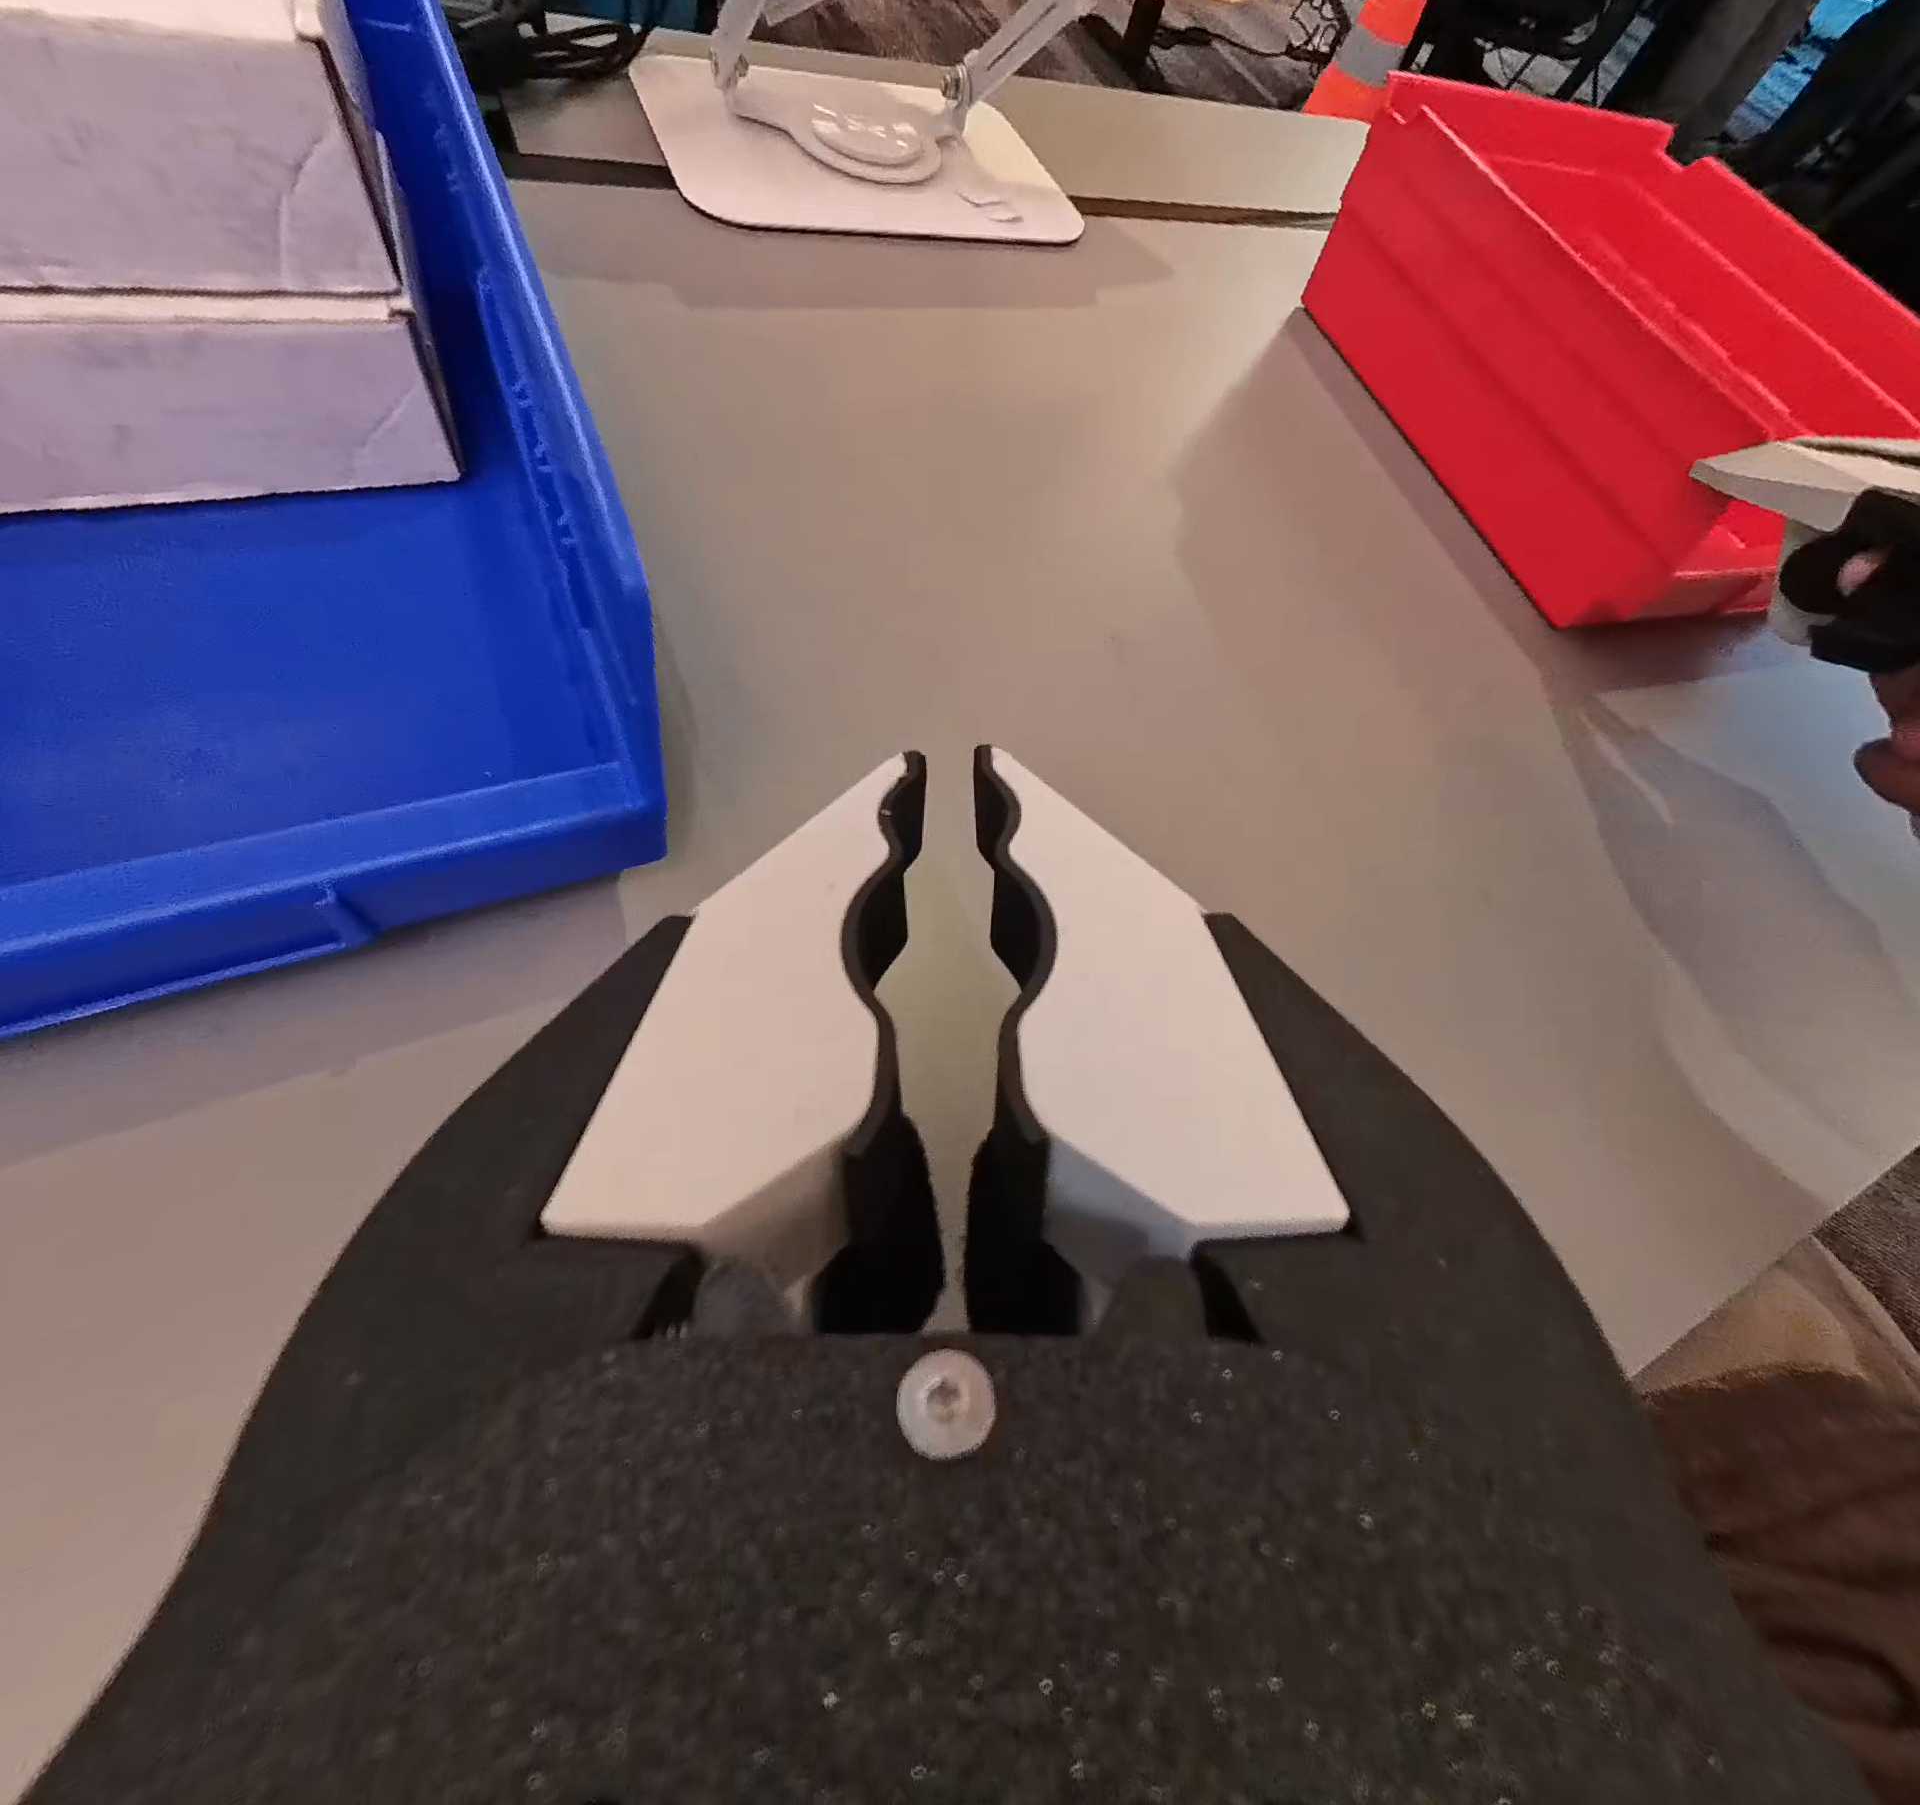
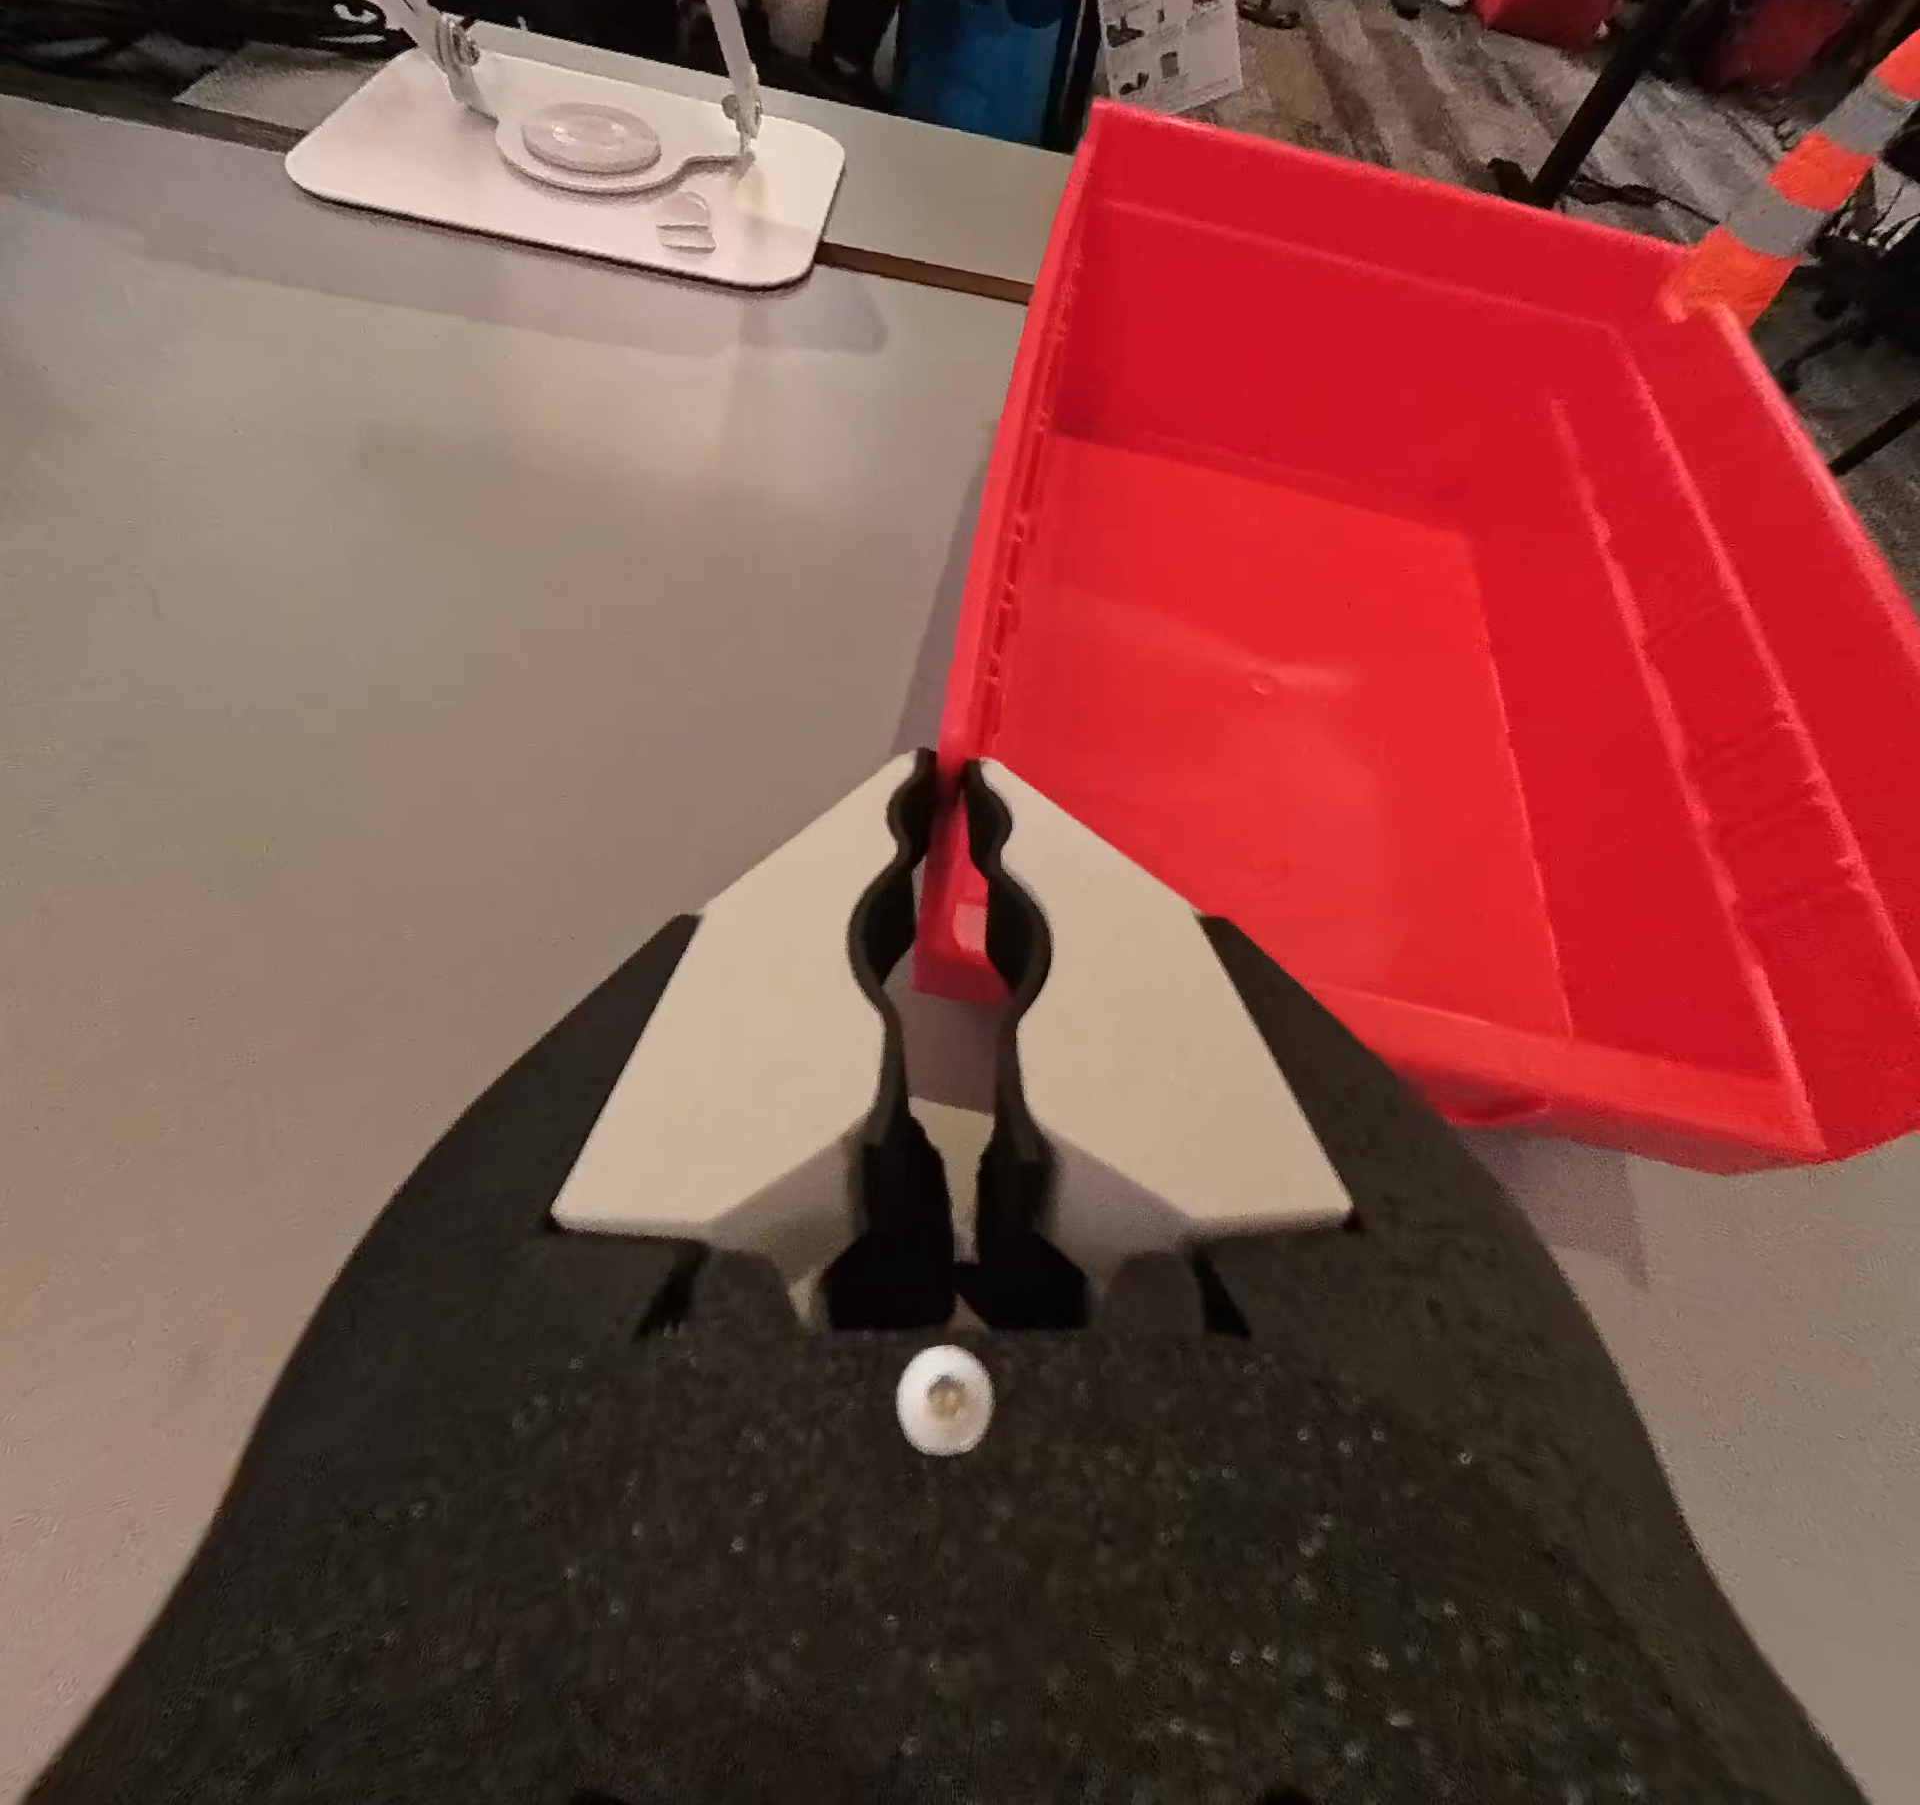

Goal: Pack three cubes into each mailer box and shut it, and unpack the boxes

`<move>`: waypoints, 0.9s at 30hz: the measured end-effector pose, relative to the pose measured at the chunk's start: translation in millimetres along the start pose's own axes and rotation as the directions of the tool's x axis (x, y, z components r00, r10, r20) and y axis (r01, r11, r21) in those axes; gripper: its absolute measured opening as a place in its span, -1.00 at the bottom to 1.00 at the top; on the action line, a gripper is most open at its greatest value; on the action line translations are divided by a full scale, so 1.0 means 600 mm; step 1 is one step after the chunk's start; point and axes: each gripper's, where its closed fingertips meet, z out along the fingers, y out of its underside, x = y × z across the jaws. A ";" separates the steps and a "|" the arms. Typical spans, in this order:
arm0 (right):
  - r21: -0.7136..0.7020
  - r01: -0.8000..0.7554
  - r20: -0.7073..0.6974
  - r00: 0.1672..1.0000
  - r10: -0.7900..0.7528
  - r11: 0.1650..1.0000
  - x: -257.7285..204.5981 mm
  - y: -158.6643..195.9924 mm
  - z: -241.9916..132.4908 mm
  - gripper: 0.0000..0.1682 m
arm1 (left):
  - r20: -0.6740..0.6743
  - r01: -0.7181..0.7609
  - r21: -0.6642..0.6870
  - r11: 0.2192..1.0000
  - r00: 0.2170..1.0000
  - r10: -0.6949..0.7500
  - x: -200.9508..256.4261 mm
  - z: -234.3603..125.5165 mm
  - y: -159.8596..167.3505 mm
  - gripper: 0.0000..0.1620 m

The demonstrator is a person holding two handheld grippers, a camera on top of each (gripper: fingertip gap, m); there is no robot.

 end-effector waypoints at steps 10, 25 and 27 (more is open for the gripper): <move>0.012 -0.014 0.060 0.998 0.013 1.000 -0.011 -0.001 -0.005 -0.95 | 0.043 -0.051 0.026 0.998 0.998 0.050 -0.011 -0.022 -0.009 -0.96; 0.076 0.000 0.049 0.999 -0.003 0.997 0.009 -0.014 -0.022 -0.88 | 0.037 -0.139 -0.004 0.990 0.990 0.139 0.009 -0.008 0.001 -0.98; 0.151 -0.021 0.067 0.998 0.011 0.988 -0.004 -0.039 -0.051 -0.77 | 0.049 -0.142 -0.006 0.990 0.989 0.142 0.004 -0.011 0.002 -0.98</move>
